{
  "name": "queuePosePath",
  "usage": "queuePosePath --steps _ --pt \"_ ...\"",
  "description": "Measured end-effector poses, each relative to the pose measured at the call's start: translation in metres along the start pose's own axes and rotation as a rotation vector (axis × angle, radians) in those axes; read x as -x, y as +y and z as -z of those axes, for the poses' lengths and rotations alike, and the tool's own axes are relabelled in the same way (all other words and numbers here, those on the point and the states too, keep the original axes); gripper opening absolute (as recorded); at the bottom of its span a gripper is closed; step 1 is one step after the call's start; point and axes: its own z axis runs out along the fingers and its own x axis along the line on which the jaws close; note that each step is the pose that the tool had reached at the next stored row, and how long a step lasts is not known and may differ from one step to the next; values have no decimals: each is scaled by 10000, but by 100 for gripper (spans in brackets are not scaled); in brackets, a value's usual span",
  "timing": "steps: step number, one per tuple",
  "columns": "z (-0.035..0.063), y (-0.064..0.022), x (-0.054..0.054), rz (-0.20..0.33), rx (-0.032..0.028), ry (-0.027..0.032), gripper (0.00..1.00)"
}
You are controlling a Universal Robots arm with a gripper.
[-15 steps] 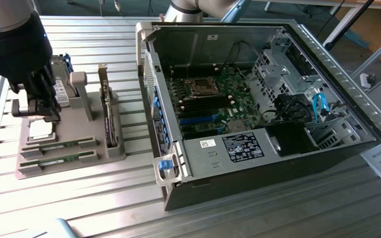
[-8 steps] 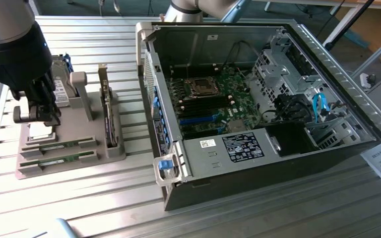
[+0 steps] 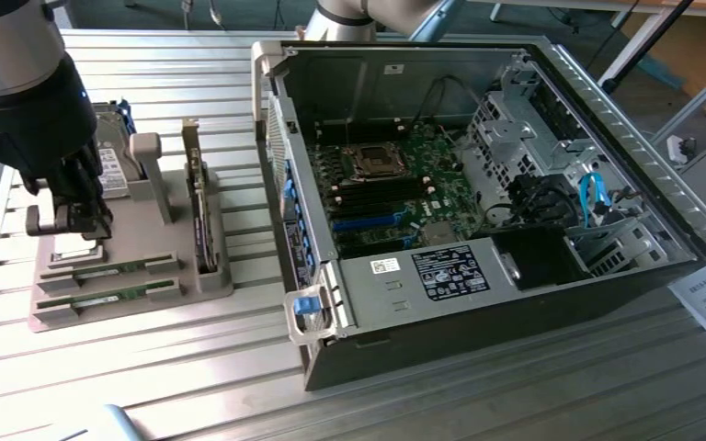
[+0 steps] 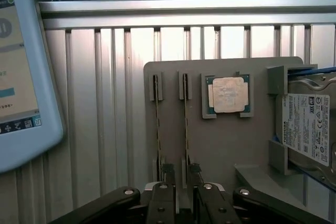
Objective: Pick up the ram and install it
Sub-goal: 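Pick up the ram and move it above insertion slot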
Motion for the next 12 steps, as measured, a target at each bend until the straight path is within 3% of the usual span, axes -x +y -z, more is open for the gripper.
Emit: queuePosePath --steps 3,8,12 --pt "-2 -2 -5 -1 18 14 24" --pt "-5 -21 -26 1 154 15 24" --pt "-6 -27 -28 5 185 13 24"
